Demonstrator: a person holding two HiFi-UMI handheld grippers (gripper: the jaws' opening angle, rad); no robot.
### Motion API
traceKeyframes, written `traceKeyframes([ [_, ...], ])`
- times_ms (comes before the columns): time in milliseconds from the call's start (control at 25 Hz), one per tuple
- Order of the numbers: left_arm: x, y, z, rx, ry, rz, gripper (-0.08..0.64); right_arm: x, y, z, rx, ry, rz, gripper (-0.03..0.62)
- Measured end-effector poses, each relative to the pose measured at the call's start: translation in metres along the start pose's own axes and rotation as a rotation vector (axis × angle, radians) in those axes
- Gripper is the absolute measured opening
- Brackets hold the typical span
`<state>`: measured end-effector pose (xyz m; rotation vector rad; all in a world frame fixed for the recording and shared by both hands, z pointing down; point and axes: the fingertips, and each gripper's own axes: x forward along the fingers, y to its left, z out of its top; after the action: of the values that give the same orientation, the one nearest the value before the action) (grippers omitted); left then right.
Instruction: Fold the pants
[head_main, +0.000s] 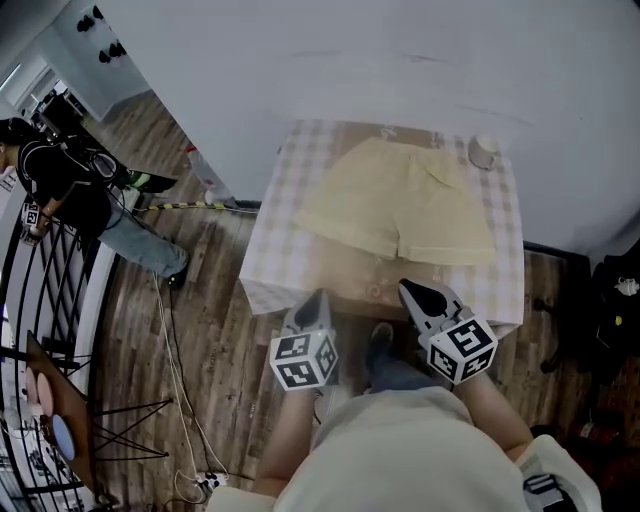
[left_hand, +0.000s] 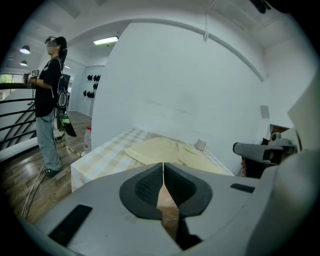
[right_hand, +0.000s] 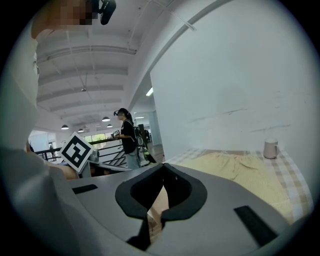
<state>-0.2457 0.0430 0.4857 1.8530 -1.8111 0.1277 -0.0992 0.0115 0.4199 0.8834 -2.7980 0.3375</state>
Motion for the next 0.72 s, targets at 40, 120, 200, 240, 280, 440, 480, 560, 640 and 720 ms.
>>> traceKeyframes([
  [40,0.007,0.005,0.005,0.003,0.000,0.008,0.009,0.008,-0.006,0.004,0.000,-0.002,0.001,0.000],
  [120,0.022,0.014,0.015,0.011,0.003,0.023,0.009,0.024,-0.016,0.014,-0.006,-0.008,0.008,0.000],
  [200,0.036,0.022,0.023,0.015,0.005,0.035,0.009,0.036,-0.024,0.022,-0.017,-0.010,0.018,0.000],
  [240,0.043,0.026,0.027,0.015,0.004,0.041,0.009,0.042,-0.029,0.025,-0.020,-0.009,0.023,0.000],
  [280,0.050,0.030,0.031,0.013,0.003,0.047,0.009,0.049,-0.034,0.028,-0.023,-0.008,0.027,0.000],
  [440,0.082,0.046,0.041,-0.007,0.014,0.072,0.009,0.073,-0.060,0.039,-0.023,-0.007,0.028,0.000],
  [480,0.089,0.050,0.042,-0.012,0.020,0.081,0.009,0.078,-0.065,0.041,-0.022,-0.007,0.028,0.000],
  [560,0.103,0.060,0.044,-0.017,0.028,0.102,0.009,0.089,-0.074,0.044,-0.021,-0.002,0.033,0.000],
  [640,0.117,0.070,0.048,-0.018,0.028,0.123,0.009,0.098,-0.082,0.046,-0.023,0.007,0.039,0.000],
  [720,0.130,0.081,0.050,-0.020,0.035,0.142,0.009,0.106,-0.090,0.045,-0.023,0.019,0.043,0.000],
])
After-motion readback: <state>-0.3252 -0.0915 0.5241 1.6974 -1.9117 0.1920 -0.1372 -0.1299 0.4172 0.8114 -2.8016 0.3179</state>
